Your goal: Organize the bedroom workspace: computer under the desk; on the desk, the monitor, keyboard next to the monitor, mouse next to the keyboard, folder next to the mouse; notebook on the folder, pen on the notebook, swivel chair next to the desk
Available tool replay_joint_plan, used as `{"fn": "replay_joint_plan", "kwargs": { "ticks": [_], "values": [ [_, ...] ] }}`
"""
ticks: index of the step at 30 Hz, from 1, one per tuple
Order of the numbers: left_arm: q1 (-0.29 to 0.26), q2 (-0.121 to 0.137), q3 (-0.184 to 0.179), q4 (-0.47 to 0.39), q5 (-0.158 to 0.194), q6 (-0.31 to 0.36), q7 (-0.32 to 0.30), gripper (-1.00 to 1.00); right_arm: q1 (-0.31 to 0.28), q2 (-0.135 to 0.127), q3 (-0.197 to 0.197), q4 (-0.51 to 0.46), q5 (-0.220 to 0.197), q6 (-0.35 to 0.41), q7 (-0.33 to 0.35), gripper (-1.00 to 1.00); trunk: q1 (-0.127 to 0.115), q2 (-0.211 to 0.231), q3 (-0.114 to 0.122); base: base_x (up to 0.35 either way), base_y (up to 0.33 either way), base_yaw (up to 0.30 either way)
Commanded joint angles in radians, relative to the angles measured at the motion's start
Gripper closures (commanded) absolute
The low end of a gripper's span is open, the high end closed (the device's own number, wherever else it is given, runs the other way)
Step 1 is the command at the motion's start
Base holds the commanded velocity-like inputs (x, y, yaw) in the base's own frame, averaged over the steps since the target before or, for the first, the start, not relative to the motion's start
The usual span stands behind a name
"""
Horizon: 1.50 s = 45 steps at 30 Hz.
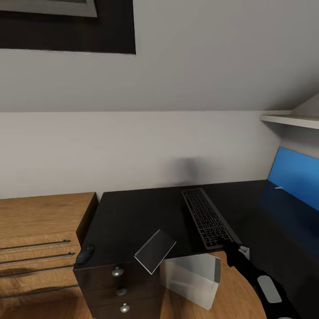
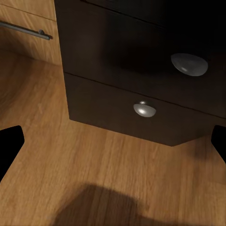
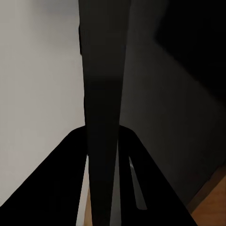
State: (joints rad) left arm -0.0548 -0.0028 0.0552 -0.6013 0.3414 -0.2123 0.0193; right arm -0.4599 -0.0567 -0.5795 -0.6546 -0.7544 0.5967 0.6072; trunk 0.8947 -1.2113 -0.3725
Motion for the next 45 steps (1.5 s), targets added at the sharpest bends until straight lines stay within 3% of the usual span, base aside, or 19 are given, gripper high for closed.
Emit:
{"fn": "replay_joint_plan", "kwargs": {
  "ticks": [1, 9, 45],
  "values": [
    [0.0, 0.0, 0.0, 0.0, 0.007, -0.002, 0.001, -1.0, -0.001, 0.001, -0.003, 0.001, -0.005, 0.008, 0.002, 1.0, 0.0, -0.001, -0.001, 0.0, 0.0, 0.0],
    [0.0, 0.0, 0.0, 0.0, 0.008, -0.012, 0.001, -1.0, -0.001, 0.001, -0.004, 0.002, -0.005, 0.008, 0.003, 1.0, 0.0, -0.001, -0.001, -0.094, -0.018, 0.0],
    [-0.001, 0.001, 0.0, 0.0, 0.008, -0.012, 0.001, -1.0, -0.001, 0.0, -0.005, 0.003, -0.003, 0.008, 0.003, 1.0, 0.0, -0.001, -0.001, -0.318, -0.075, 0.0]
  ]
}}
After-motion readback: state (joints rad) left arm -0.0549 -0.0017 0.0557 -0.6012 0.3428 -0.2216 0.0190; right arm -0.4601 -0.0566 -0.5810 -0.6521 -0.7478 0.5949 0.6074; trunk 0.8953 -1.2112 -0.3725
